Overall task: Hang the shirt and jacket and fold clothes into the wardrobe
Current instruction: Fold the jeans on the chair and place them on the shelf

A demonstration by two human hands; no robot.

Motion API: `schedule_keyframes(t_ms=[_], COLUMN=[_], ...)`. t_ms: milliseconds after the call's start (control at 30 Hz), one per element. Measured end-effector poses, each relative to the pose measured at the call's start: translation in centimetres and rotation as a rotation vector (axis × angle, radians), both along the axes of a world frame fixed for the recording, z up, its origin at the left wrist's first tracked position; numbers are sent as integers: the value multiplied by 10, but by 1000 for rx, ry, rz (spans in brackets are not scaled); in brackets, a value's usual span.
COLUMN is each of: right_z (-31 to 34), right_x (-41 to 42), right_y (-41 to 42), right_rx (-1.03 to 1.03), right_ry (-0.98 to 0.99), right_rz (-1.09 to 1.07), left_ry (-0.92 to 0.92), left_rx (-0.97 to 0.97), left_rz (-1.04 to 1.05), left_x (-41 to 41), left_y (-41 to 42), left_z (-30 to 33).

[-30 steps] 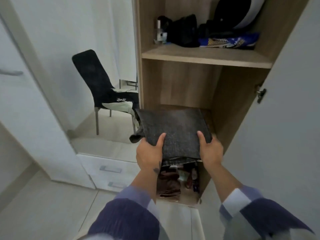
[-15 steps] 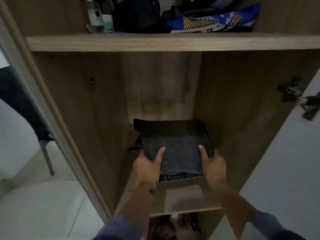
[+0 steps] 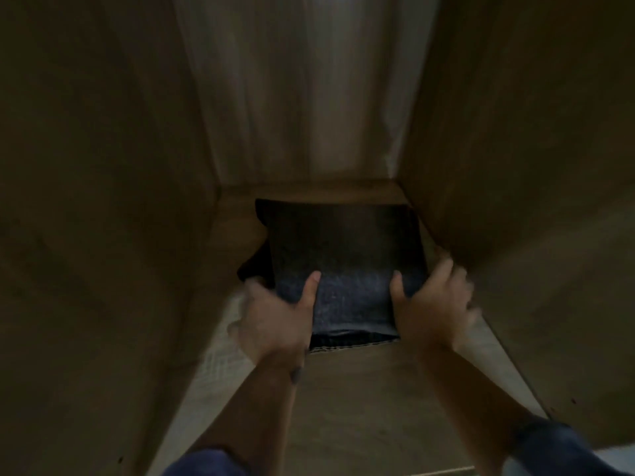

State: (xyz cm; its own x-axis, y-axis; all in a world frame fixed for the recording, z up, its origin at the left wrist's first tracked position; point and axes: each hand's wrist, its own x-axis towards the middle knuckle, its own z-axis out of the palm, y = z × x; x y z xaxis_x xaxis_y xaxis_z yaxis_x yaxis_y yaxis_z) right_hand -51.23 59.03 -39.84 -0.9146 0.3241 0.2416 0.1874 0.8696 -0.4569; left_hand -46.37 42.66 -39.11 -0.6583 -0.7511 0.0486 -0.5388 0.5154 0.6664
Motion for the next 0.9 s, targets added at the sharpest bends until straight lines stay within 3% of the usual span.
schedule_keyframes(t_ms=[100,200,267,467,600,767,900], right_z=[8,3,-3,-14,-10,-17,-10], right_x=[-4,-3,-7,-50,-92,-136,-151], right_y=[-17,-23,-20,-20,-25,-32,-32], right_rx=[247,379,403,423,396,382,397], right_ry=[227,140,74,5,-141,-46,-115], right_rz=[211,386,403,474,463,461,478], left_ry=[-84,13,-28,-92,-44,-10,-41], left_rx=[-361,-659,-653,-521,-438,-450,-465], left_rz=[-47,-417,-533,-525,-523,-515,-508], left_x=[-2,-9,-15,-57,-99,-141,-156], left_y=[-6,-18,-23,-27,-28,-36,-37], left_z=[3,-1,-7,-20,-22,-28,-25])
